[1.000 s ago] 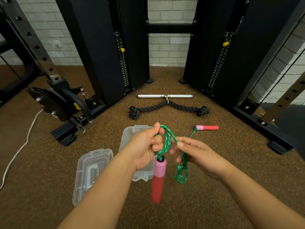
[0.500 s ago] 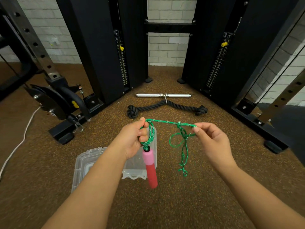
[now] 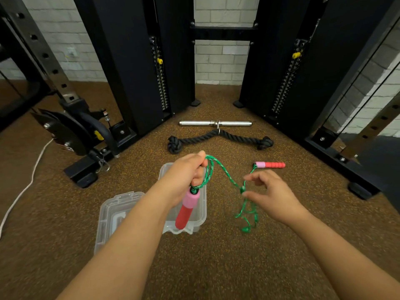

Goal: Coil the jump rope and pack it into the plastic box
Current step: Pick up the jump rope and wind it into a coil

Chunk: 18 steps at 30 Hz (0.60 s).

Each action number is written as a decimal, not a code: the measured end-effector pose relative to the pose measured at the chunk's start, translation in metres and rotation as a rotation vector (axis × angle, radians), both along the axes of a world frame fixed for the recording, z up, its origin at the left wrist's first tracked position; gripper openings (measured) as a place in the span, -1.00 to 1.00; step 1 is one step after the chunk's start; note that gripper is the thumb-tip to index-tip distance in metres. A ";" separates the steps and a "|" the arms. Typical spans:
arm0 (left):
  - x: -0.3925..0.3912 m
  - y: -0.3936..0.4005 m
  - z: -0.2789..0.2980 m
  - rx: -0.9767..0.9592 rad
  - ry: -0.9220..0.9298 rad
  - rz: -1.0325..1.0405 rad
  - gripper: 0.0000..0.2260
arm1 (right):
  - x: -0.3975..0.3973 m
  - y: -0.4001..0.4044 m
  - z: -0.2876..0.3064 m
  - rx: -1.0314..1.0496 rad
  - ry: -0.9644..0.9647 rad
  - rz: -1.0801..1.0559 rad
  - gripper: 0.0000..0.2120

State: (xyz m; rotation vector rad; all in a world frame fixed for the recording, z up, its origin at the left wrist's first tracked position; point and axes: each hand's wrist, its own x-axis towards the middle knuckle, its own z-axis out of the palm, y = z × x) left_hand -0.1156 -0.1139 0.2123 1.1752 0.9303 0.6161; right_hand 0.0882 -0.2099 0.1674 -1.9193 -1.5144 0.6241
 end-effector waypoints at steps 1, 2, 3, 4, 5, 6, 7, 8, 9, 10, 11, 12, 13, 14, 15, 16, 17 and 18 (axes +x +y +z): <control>0.004 -0.004 0.000 0.027 0.029 -0.047 -0.73 | -0.003 -0.002 0.001 -0.074 0.085 0.046 -0.54; 0.008 -0.007 0.000 0.051 0.058 -0.084 -0.73 | -0.008 -0.001 0.003 -0.109 0.187 0.089 -0.45; 0.012 -0.010 -0.001 0.066 0.081 -0.112 -0.73 | -0.015 -0.001 0.005 -0.096 0.293 0.127 -0.43; 0.016 -0.012 -0.001 0.070 0.092 -0.132 -0.73 | -0.022 0.001 0.006 -0.058 0.403 0.164 -0.46; 0.019 -0.013 -0.001 0.068 0.091 -0.142 -0.73 | -0.028 0.003 0.006 -0.015 0.492 0.199 -0.54; 0.021 -0.014 -0.001 0.061 0.084 -0.142 -0.73 | -0.033 0.006 0.008 0.012 0.548 0.226 -0.65; 0.021 -0.013 -0.001 0.053 0.072 -0.135 -0.73 | -0.035 0.007 0.010 0.028 0.567 0.233 -0.75; 0.020 -0.012 -0.002 0.041 0.058 -0.123 -0.73 | -0.034 0.008 0.012 0.029 0.582 0.219 -0.82; 0.018 -0.011 -0.002 0.026 0.042 -0.110 -0.73 | -0.030 0.008 0.014 0.021 0.589 0.180 -0.82; 0.016 -0.010 -0.003 0.008 0.027 -0.100 -0.72 | -0.024 0.008 0.015 0.010 0.600 0.121 -0.79; 0.014 -0.009 -0.003 -0.014 0.011 -0.093 -0.72 | -0.017 0.008 0.015 0.015 0.589 0.060 -0.78; 0.012 -0.009 -0.003 -0.043 -0.013 -0.083 -0.73 | -0.011 0.008 0.015 0.036 0.552 0.013 -0.79; 0.011 -0.009 -0.003 -0.085 -0.049 -0.062 -0.73 | -0.008 0.007 0.013 0.061 0.486 -0.018 -0.80; 0.012 -0.008 -0.002 -0.141 -0.103 -0.029 -0.73 | -0.008 0.006 0.010 0.078 0.393 -0.035 -0.81; 0.012 -0.007 -0.002 -0.199 -0.163 0.011 -0.73 | -0.009 0.004 0.006 0.085 0.265 -0.016 -0.82; 0.013 -0.007 -0.002 -0.249 -0.219 0.050 -0.72 | -0.014 0.001 0.001 0.064 0.105 0.042 -0.82; 0.014 -0.006 -0.003 -0.284 -0.259 0.085 -0.72 | -0.020 -0.003 -0.005 0.028 -0.061 0.126 -0.82; 0.015 -0.007 -0.003 -0.313 -0.286 0.112 -0.73 | -0.027 -0.006 -0.011 -0.005 -0.205 0.213 -0.81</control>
